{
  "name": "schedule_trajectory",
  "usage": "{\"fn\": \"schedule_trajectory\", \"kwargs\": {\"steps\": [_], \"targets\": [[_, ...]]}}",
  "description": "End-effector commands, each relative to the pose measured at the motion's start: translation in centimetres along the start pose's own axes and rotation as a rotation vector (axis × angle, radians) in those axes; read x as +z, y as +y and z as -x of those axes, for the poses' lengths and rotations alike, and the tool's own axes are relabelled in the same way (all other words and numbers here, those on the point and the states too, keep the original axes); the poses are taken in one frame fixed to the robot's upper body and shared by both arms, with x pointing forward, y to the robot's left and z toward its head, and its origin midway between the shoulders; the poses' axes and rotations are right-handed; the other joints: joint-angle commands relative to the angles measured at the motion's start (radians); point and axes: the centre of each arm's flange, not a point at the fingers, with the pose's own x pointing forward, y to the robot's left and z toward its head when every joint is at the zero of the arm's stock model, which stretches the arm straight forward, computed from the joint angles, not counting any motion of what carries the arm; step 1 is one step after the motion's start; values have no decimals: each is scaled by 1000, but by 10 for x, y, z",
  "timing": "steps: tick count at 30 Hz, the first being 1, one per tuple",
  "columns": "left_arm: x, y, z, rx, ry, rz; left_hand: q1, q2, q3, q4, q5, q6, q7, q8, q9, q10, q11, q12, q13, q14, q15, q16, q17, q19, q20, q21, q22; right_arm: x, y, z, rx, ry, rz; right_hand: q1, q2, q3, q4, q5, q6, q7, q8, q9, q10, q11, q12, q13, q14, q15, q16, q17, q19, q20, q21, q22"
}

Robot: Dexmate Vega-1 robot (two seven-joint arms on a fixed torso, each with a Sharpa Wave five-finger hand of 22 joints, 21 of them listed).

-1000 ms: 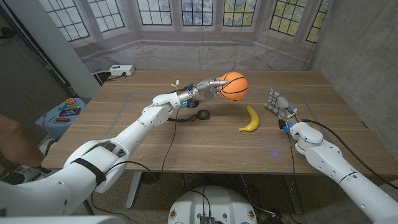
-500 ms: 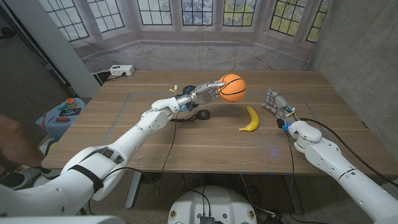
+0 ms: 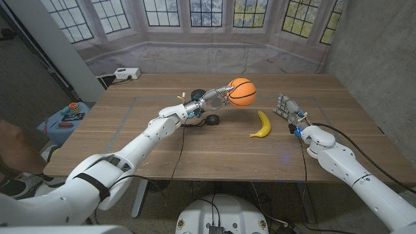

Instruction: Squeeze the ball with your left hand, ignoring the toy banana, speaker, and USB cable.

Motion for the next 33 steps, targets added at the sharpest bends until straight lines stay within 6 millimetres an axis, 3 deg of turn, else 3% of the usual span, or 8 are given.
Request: {"fn": "schedule_trajectory", "kwargs": {"steps": [1, 10, 33], "targets": [[-5, 3, -3, -17, -7, 42, -13, 0, 3, 7, -1, -11, -4, -11, -2, -13, 3, -9, -1, -11, 6, -7, 1, -14, 6, -7, 1, 1, 0, -3, 0, 12, 5, -5, -3, 4, -5, -1, 8, 2, 5, 4, 1, 2, 4, 2, 5, -1, 10, 3, 5, 12, 9, 2], [-7, 7, -4, -27, -13, 64, -24, -1, 3, 7, -2, -28, -7, -27, -10, -31, 11, -26, -10, -27, 13, -18, -5, -24, 10, -9, 0, 3, 1, -7, 4, 17, 13, -6, -2, 4, -6, -1, 8, 2, 5, 4, 0, 2, 3, 2, 5, -1, 10, 3, 6, 13, 10, 2], [-13, 10, -2, -14, -37, 111, -18, 9, 18, -7, 0, -4, -13, -34, -19, -4, -6, -28, -17, -5, 6, -16, -14, -15, 7, -2, 0, 3, 6, -15, 19, 31, 21, -8, -1, 6, -8, -1, 8, 2, 5, 4, -1, 1, 3, 2, 5, 0, 10, 4, 6, 13, 9, 3]]}}
